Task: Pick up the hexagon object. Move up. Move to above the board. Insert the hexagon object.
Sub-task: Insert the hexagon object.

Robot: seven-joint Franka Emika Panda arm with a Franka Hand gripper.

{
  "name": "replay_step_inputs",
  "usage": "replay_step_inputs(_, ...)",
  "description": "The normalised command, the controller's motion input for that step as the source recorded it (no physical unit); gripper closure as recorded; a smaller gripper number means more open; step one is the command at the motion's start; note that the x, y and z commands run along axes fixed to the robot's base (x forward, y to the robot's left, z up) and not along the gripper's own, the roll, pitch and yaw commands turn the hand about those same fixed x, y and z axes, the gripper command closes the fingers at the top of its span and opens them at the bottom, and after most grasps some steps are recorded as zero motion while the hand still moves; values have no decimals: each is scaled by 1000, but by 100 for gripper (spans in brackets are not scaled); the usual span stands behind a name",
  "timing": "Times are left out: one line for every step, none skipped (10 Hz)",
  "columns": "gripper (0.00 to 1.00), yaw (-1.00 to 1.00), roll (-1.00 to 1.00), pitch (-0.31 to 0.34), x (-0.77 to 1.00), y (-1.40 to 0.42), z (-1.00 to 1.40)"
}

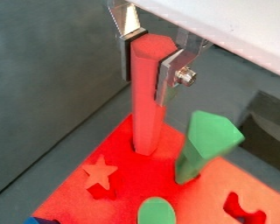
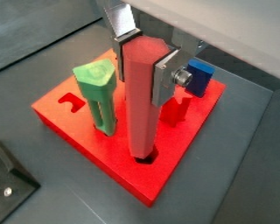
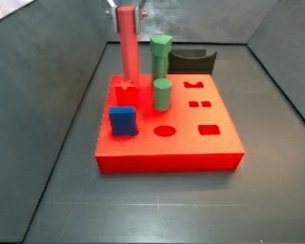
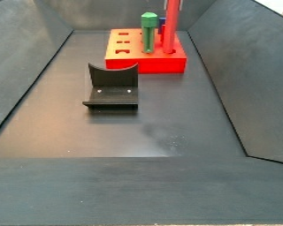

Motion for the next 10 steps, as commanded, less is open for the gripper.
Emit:
replay_step_inputs(100,500,171,-40,-354,0,-174)
replay_step_inputs(100,463,146,-40,-254,0,-160)
replay_step_inputs(100,283,71,0,0,-17,-243)
replay_step_inputs(100,97,13,0,171,-6,-357)
replay_step_inputs(100,3,0,0,246,0,-440)
replay_step_inputs(100,0,-9,0,254,0,-431)
replay_step_inputs(100,0,-13,0,211,0,-337)
replay_step_inputs(100,-23,-24,0,146,0,-226)
replay_step_inputs(100,0,-31,-19,0,0,-31)
replay_step_inputs(100,0,-31,-19,0,0,-9)
